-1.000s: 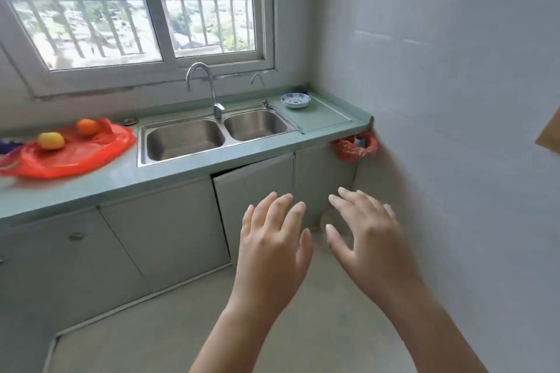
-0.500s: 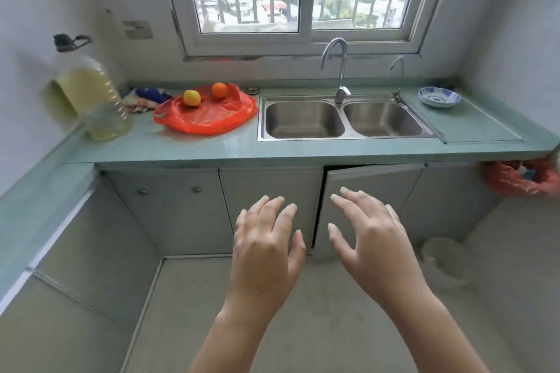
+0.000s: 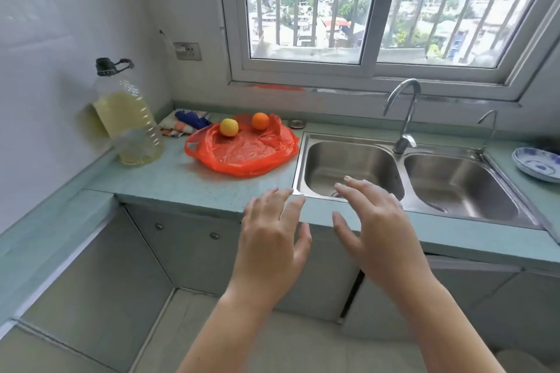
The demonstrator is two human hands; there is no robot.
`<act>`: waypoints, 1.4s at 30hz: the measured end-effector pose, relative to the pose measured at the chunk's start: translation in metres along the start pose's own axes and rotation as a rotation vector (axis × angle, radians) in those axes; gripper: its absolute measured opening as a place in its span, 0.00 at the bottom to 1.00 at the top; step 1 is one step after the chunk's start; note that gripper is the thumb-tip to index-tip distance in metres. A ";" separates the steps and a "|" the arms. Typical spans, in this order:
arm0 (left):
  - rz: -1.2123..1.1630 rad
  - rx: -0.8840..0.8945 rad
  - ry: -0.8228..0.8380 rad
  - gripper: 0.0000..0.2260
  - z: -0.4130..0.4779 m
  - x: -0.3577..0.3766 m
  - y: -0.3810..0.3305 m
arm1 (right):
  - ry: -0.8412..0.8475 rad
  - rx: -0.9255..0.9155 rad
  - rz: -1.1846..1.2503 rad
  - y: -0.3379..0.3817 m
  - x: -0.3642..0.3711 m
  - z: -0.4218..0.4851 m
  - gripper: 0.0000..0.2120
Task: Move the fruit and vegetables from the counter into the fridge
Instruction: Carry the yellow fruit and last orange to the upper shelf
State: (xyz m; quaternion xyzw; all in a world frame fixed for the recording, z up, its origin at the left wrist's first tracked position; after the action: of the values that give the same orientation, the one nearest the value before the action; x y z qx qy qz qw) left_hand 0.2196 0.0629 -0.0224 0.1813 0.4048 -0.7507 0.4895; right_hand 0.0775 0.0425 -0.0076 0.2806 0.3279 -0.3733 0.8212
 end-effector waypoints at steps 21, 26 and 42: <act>0.087 -0.183 0.094 0.18 0.192 0.072 0.251 | 0.032 -0.094 0.071 0.017 0.237 0.236 0.18; 0.035 -0.192 0.128 0.19 0.238 0.090 0.307 | 0.071 -0.022 0.076 0.017 0.284 0.276 0.19; -0.026 -0.321 0.206 0.21 0.345 0.199 0.396 | 0.195 0.078 0.027 -0.072 0.402 0.362 0.19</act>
State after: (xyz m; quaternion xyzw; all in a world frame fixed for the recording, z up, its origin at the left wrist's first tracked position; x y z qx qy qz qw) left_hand 0.5215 -0.4014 -0.1168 0.1717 0.5695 -0.6603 0.4585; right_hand 0.3428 -0.4253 -0.0965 0.3515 0.3878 -0.3456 0.7789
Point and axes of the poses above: each hand's wrist, its own z-axis towards the middle knuckle, its own x-axis out of the palm, y = z × x, the point moved 6 cm from there along z, towards the middle knuckle, and after that the axes turned 13 degrees about -x, right-handed, at the moved point
